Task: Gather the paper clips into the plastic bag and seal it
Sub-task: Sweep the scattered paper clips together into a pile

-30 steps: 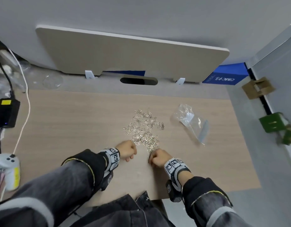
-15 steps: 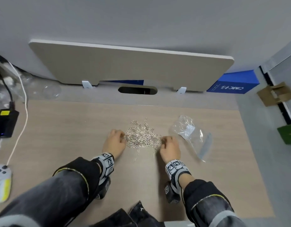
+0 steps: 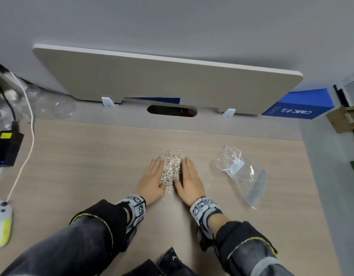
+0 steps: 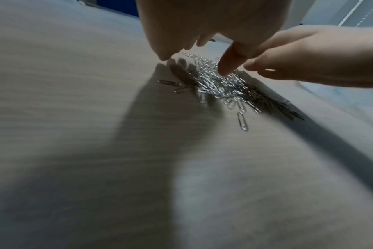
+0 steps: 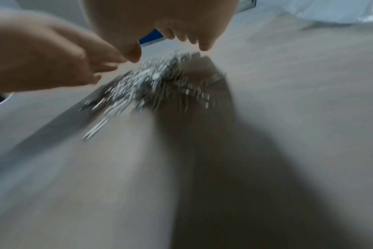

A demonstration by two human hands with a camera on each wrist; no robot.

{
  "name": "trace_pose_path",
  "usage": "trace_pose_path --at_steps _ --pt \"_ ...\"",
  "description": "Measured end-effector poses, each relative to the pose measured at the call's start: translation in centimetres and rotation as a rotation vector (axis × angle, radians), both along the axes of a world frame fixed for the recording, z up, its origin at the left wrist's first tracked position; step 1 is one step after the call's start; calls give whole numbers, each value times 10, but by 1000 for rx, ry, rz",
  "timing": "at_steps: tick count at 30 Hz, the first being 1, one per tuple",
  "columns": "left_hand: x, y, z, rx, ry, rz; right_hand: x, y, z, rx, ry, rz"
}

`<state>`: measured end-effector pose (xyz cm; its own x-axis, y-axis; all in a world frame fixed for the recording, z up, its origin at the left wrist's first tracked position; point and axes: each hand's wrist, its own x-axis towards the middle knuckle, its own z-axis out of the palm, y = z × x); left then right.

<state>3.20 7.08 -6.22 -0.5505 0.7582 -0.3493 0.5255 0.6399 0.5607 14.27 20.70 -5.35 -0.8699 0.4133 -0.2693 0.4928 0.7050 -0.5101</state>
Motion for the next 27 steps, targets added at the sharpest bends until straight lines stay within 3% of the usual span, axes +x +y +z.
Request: trace_pose_path --at_steps 4,8,13,17,19,24,27 --pt "-24 -4 6 -117 -25 90 -47 38 2 75 -71 11" --pt "-30 -14 6 -187 -53 87 -67 34 -8 104 -142 180" --pt "-27 -13 2 -130 -77 31 -39 2 -20 144 -90 453" --pt "-32 3 2 -101 -75 -40 -6 -9 -20 145 -58 544" --pt "-35 13 1 -102 -45 -71 5 -6 -15 161 -24 475" --pt "-28 21 -7 -139 48 -169 10 24 -11 138 -120 53" --pt "-13 12 -13 -139 73 -255 4 25 -12 154 -142 111"
